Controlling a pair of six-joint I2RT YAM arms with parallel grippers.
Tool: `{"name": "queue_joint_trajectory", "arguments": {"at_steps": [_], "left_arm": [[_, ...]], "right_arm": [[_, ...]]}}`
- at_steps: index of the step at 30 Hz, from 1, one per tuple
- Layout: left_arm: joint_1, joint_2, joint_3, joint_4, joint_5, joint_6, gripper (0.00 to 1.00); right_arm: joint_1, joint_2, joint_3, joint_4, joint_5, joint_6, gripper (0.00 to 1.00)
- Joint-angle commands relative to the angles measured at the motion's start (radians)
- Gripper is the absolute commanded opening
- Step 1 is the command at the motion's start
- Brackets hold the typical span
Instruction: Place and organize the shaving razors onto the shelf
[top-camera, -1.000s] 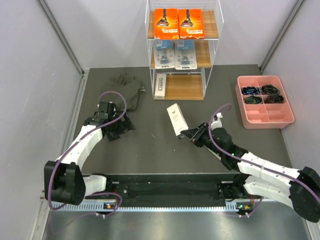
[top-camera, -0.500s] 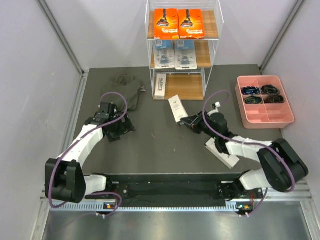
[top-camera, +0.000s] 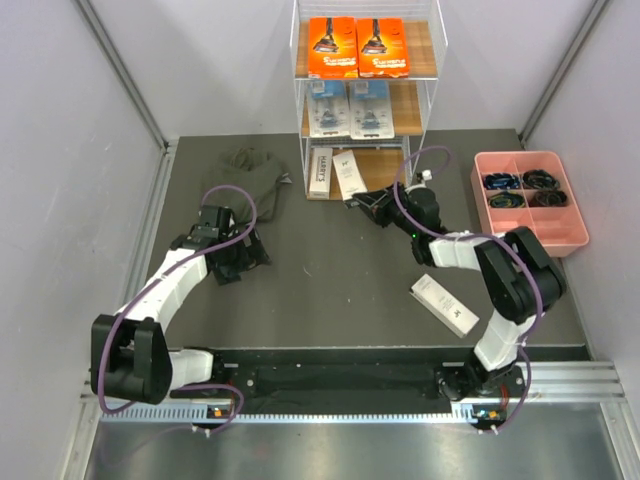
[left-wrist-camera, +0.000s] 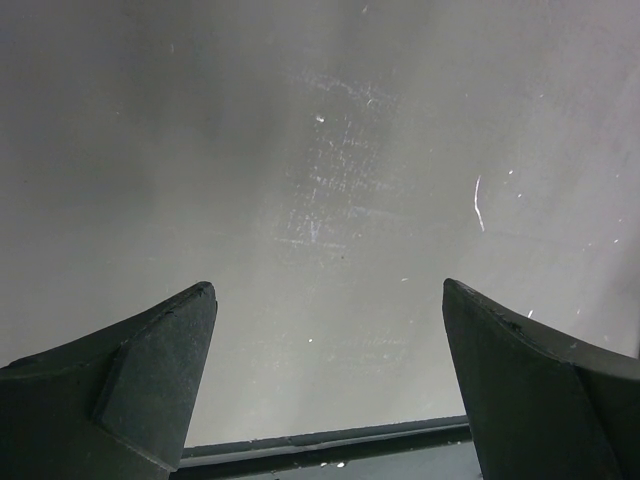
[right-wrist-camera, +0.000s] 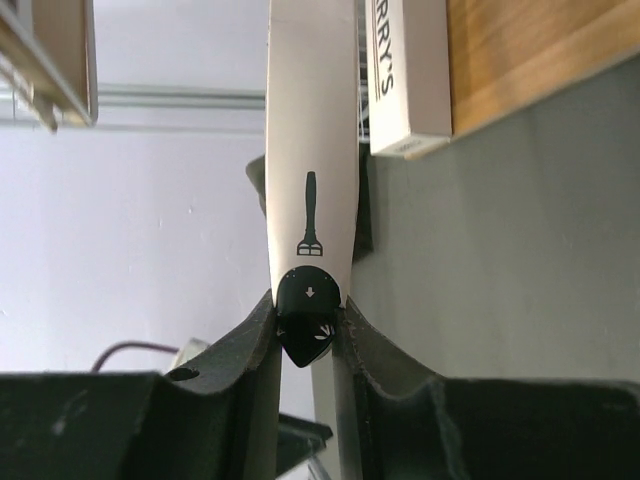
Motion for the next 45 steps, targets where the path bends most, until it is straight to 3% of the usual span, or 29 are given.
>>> {"name": "queue_joint_trajectory", "arguments": {"at_steps": [1,16,32,45], "left_arm": [[0.004,0.001,0.016,0.004,0.009,0.024,0.99],[0.004,0.019,0.003,0.016,0.004,0.03,0.99],[0.004,0.044,-0.004,0.03,0.017,0.035,0.99],[0.004,0.054,-0.001,0.025,0.015,0.038,0.99]], "right_arm": [[-0.026,0.067,0.101,0.099,-0.009,0.03,0.04],[-0.04,0.224,0.15,0.149,0.036,0.133,0.03],[-0.035,0.415,0.377,0.01,0.025,0.138,0.04],[-0.027,0.526,0.467,-0.045,0.018,0.15,0.15]]}}
